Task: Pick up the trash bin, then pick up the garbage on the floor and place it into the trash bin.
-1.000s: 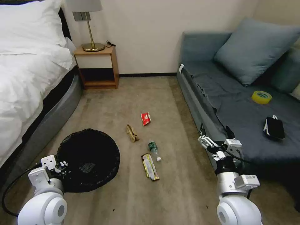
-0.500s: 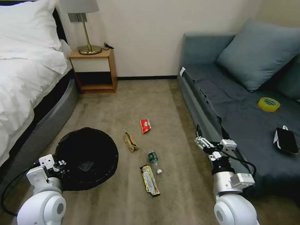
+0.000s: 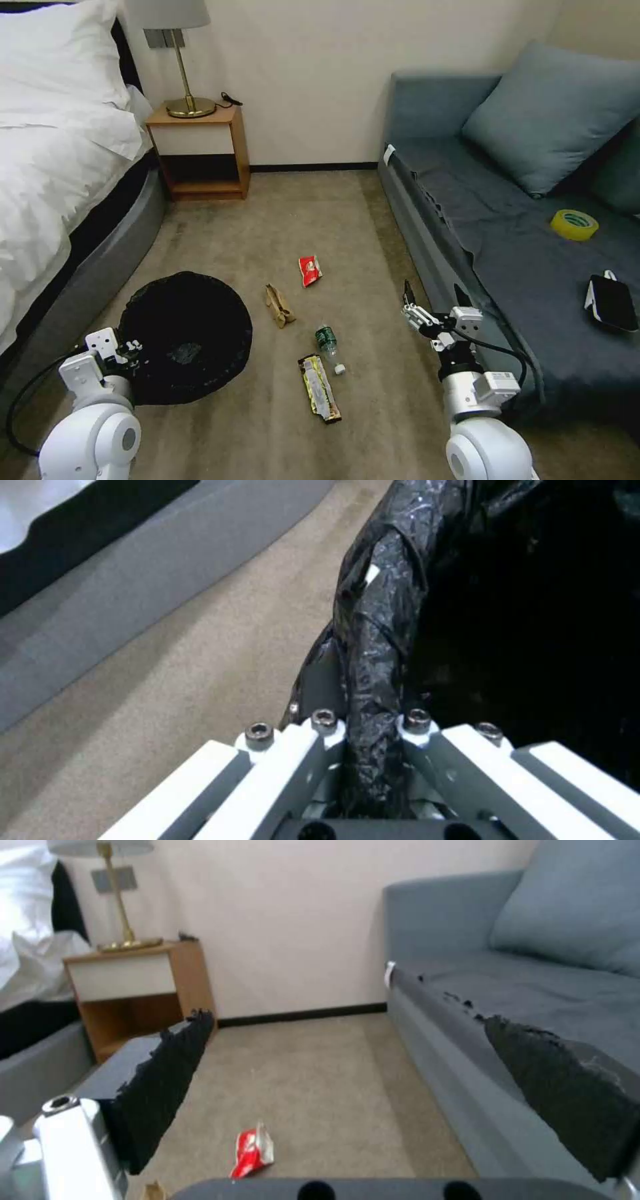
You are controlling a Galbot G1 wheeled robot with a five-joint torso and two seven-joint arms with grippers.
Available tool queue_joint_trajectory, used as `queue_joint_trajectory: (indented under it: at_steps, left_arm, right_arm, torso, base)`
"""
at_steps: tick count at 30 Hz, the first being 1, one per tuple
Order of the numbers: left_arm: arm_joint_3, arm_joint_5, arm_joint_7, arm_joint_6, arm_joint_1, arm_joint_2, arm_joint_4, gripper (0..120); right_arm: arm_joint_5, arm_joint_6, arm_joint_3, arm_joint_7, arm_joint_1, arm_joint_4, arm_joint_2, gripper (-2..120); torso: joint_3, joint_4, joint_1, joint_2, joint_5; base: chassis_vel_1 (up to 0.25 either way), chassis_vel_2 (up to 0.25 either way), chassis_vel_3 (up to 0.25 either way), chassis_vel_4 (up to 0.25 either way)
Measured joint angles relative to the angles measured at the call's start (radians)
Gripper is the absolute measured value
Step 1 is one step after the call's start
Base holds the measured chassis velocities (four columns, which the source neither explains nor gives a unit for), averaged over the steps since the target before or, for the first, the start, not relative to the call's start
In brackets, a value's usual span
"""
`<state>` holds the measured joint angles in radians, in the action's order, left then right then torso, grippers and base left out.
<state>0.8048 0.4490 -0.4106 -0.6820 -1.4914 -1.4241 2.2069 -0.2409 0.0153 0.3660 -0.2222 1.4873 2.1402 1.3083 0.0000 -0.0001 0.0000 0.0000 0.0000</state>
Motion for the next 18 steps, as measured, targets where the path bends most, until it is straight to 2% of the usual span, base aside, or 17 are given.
queue_joint_trajectory:
  at_steps: [2,4,7,8,9,11,12,15,17,18]
  left_arm:
    - [0.005,0.003,0.003,0.002,0.003,0.005,-0.010,2]
    - [0.007,0.004,0.003,0.003,0.004,0.008,-0.015,2]
    - [0.012,0.003,0.007,0.007,0.003,0.013,-0.029,2]
    - [0.012,0.003,0.007,0.007,0.003,0.013,-0.029,2]
    - [0.013,0.000,0.007,0.007,0.002,0.012,-0.030,2]
    - [0.014,-0.012,0.007,0.007,-0.003,0.005,-0.027,2]
    - [0.014,-0.012,0.007,0.007,-0.003,0.005,-0.027,2]
    - [0.018,-0.022,0.008,0.007,-0.012,0.001,-0.019,2]
    - [0.023,-0.026,0.008,0.007,-0.018,-0.001,-0.015,2]
    - [0.023,-0.026,0.008,0.007,-0.018,-0.001,-0.015,2]
  right_arm:
    - [-0.001,0.055,-0.036,-0.018,-0.036,-0.016,-0.031,100]
    - [-0.006,0.075,-0.054,-0.026,-0.053,-0.025,-0.045,100]
    - [-0.083,0.156,-0.140,-0.053,-0.140,-0.076,-0.107,100]
    - [-0.083,0.156,-0.140,-0.053,-0.140,-0.076,-0.107,100]
    - [-0.115,0.190,-0.163,-0.059,-0.168,-0.091,-0.127,100]
    - [-0.227,0.317,-0.225,-0.081,-0.260,-0.134,-0.188,100]
    - [-0.227,0.317,-0.225,-0.081,-0.260,-0.134,-0.188,100]
    - [-0.385,0.502,-0.311,-0.138,-0.378,-0.195,-0.237,100]
    - [-0.445,0.563,-0.373,-0.159,-0.449,-0.253,-0.245,100]
    - [-0.445,0.563,-0.373,-0.159,-0.449,-0.253,-0.245,100]
  torso:
    - [0.000,0.0000,0.000,0.000,-0.0001]
    - [0.000,0.0000,0.000,0.000,0.0000]
    - [0.000,0.0001,0.000,0.000,0.0001]
    - [0.000,0.0001,0.000,0.000,0.0001]
    - [0.000,0.0001,0.000,0.000,0.0000]
    - [0.000,0.0002,0.000,0.000,0.0000]
    - [0.000,0.0002,0.000,0.000,0.0000]
    - [0.000,0.0001,0.000,0.000,0.0001]
    - [0.000,0.0002,0.000,0.000,0.0000]
    - [0.000,0.0002,0.000,0.000,0.0000]
  base:
    - [0.000,0.000,0.000,0.000]
    - [0.000,0.000,0.000,0.000]
    - [0.000,0.000,0.000,0.000]
    - [0.000,0.000,0.000,0.000]
    - [0.000,0.000,0.000,0.000]
    - [0.000,0.000,0.000,0.000]
    - [0.000,0.000,0.000,0.000]
    - [0.000,0.000,0.000,0.000]
    - [0.000,0.000,0.000,0.000]
    - [0.000,0.000,0.000,0.000]
